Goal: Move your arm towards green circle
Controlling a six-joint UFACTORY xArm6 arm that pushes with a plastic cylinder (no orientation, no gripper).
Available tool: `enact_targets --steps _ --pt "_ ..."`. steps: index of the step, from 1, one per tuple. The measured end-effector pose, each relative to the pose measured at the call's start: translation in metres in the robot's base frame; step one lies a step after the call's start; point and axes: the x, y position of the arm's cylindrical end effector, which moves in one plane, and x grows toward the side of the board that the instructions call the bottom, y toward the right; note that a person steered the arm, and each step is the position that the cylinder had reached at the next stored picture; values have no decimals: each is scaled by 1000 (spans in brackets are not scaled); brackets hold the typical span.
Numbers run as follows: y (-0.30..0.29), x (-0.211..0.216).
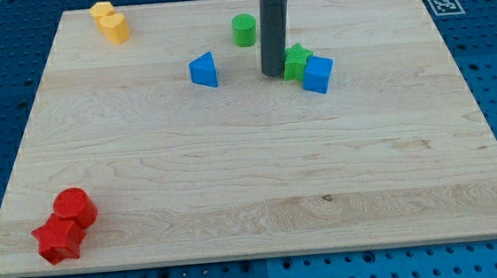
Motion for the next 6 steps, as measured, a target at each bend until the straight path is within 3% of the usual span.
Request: enact_targets --steps 1,3,4,6 --pt "-45 -19" --pt "-143 -95" --pt "-137 -139" --pt "-85 -144"
